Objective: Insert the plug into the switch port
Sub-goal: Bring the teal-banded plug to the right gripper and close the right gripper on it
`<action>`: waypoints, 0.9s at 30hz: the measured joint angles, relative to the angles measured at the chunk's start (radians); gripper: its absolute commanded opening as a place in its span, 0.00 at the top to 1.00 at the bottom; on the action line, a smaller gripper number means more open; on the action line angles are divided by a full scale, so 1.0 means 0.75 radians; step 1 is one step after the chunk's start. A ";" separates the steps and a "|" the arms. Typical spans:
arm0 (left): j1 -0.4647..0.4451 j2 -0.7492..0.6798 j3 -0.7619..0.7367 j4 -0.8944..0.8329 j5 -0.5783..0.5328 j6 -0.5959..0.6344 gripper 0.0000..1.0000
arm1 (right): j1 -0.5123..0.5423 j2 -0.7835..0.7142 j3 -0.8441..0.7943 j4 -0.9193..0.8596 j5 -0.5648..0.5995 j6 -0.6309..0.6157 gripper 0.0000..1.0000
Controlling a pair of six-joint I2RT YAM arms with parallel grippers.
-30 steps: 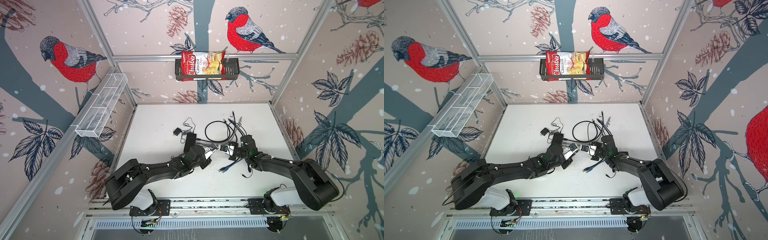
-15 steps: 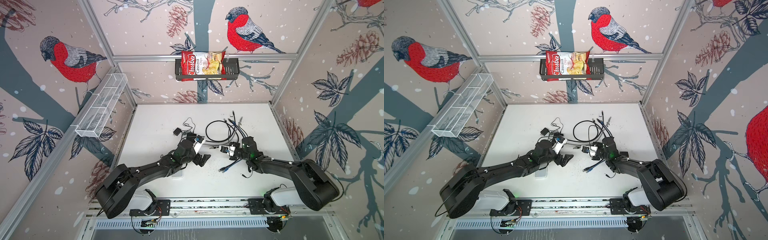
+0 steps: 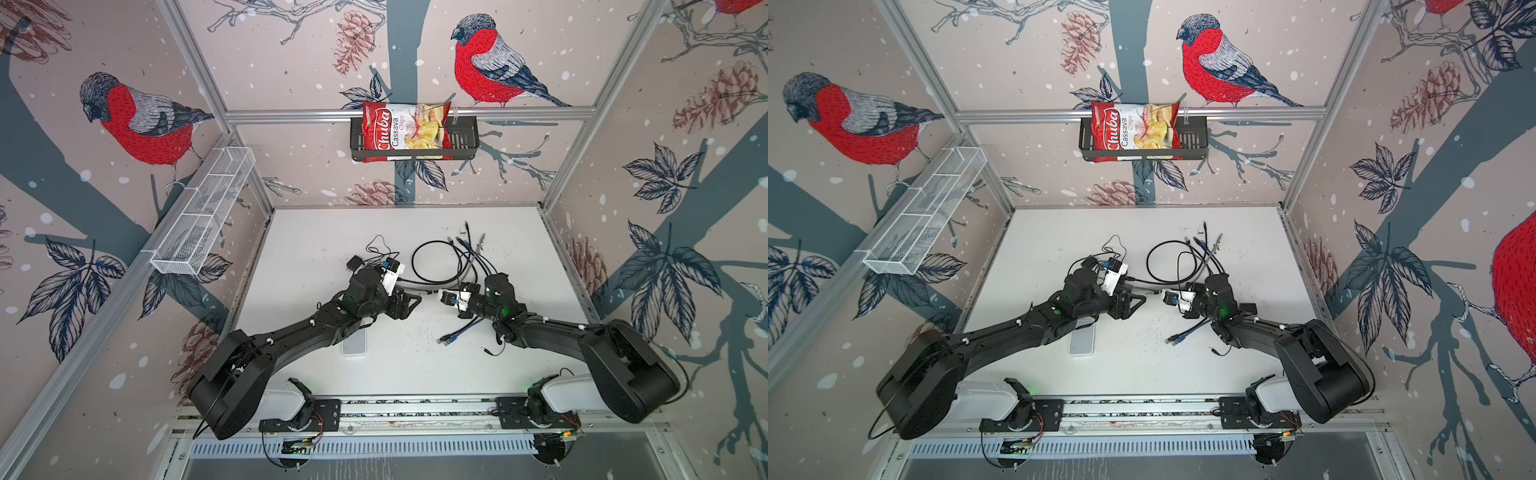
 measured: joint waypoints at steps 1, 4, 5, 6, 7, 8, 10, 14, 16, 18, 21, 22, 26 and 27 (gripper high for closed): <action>0.002 0.019 0.012 -0.001 0.020 -0.025 0.34 | 0.001 0.000 0.000 0.001 0.000 0.001 0.98; 0.010 0.079 0.050 0.008 0.075 -0.063 0.43 | 0.005 0.000 0.000 0.010 0.001 0.001 0.98; 0.013 0.100 0.064 0.009 0.096 -0.065 0.45 | 0.005 0.000 0.000 0.011 0.000 0.001 0.98; 0.015 0.115 0.072 0.011 0.107 -0.073 0.48 | 0.005 0.000 0.000 0.013 0.001 0.001 0.98; 0.017 0.134 0.081 0.018 0.128 -0.092 0.50 | 0.005 0.000 0.000 0.014 0.001 0.001 0.98; 0.018 0.150 0.091 0.020 0.139 -0.093 0.53 | 0.005 0.000 0.000 0.014 0.001 0.001 0.99; 0.021 0.172 0.106 0.030 0.163 -0.101 0.58 | 0.007 0.000 -0.001 0.015 0.010 0.001 0.99; 0.026 0.191 0.127 0.034 0.195 -0.111 0.68 | 0.007 0.000 -0.001 0.017 0.015 0.001 0.99; 0.027 0.193 0.133 0.035 0.201 -0.124 0.72 | 0.007 0.000 -0.001 0.017 0.019 0.001 0.99; 0.027 0.197 0.136 0.036 0.207 -0.126 0.74 | 0.008 0.000 -0.001 0.017 0.020 0.001 0.99; 0.028 0.206 0.142 0.036 0.222 -0.132 0.80 | 0.008 0.000 -0.001 0.018 0.022 0.001 0.99; 0.028 0.211 0.142 0.036 0.231 -0.132 0.81 | 0.008 0.000 -0.002 0.019 0.024 0.001 0.99; 0.030 0.223 0.142 0.037 0.256 -0.133 0.90 | 0.009 0.000 -0.007 0.024 0.036 0.002 0.99; 0.030 0.224 0.142 0.037 0.261 -0.133 0.92 | 0.010 0.000 -0.009 0.025 0.040 0.001 0.99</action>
